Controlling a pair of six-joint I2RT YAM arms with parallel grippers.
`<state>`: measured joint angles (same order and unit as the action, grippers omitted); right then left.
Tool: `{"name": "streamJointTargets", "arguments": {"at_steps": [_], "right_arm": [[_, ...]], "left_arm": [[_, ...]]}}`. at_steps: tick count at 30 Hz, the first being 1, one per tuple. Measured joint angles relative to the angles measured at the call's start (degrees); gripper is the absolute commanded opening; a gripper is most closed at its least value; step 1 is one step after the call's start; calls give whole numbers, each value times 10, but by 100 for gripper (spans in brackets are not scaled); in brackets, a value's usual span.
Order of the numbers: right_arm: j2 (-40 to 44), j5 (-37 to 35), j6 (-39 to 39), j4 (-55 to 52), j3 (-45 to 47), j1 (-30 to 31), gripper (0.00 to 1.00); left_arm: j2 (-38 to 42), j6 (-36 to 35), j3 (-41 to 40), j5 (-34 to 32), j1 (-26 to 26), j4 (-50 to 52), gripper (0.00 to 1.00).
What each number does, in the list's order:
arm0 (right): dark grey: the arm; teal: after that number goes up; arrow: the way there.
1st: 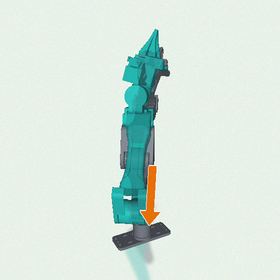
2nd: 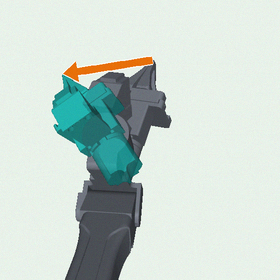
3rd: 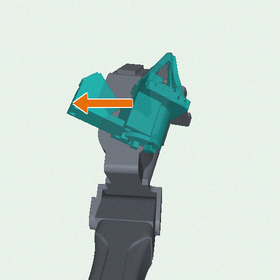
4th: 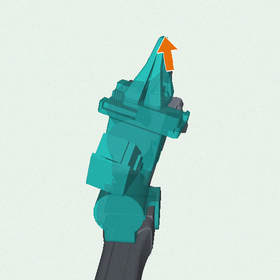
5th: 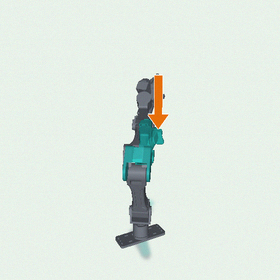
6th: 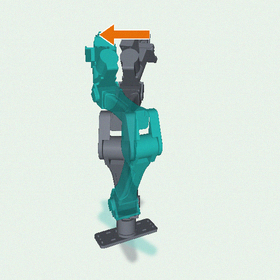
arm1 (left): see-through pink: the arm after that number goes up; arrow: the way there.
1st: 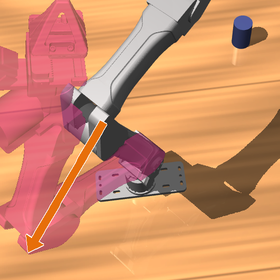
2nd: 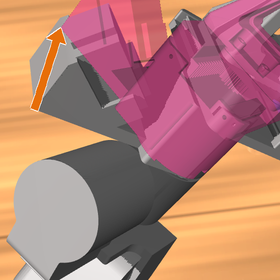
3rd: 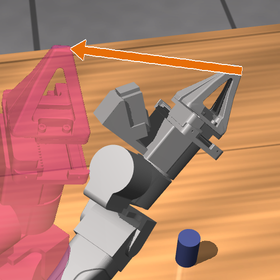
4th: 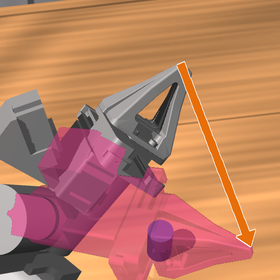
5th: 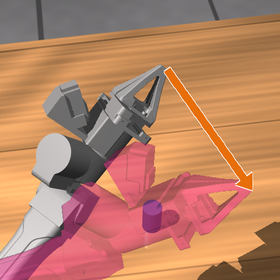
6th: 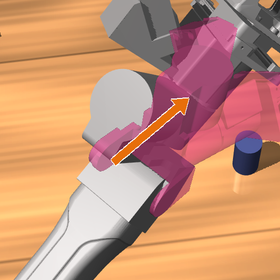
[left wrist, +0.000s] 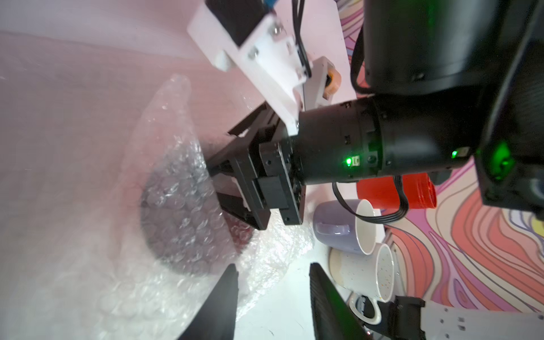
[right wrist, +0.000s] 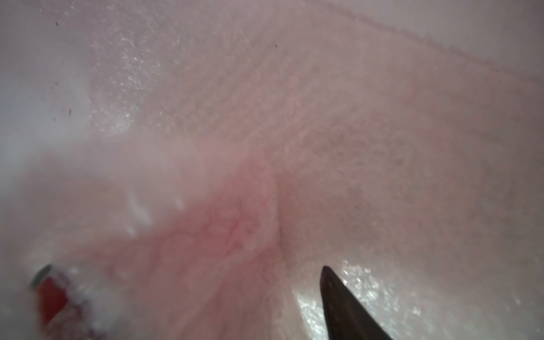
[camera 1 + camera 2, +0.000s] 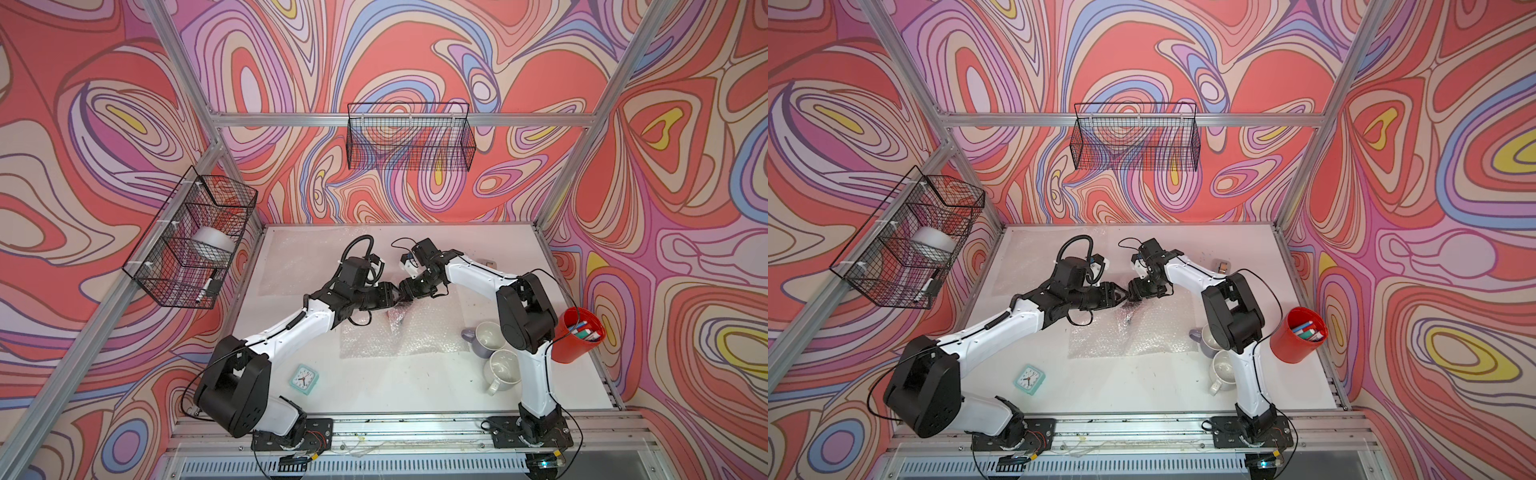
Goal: Wrap mugs in bubble wrap
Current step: Wrap the mug in bubble wrap.
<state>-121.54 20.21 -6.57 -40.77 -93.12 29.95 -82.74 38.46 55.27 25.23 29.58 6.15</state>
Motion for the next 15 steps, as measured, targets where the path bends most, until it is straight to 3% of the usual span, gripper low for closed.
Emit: {"name": "streamJointTargets", "arguments": {"at_steps": [5,10,13,15], "right_arm": [[-2,-5,6,-2,0,1,64],[-2,-5,7,-2,0,1,63],[-2,-5,7,-2,0,1,63],[-2,-5,7,-2,0,1,63]], "left_arm": [[-33,-37,59,-80,-20,79,58],[-78,-52,73,-96,-23,104,54],[-80,-52,67,-96,-23,108,32],[-80,-52,66,-96,-23,108,23]]}}
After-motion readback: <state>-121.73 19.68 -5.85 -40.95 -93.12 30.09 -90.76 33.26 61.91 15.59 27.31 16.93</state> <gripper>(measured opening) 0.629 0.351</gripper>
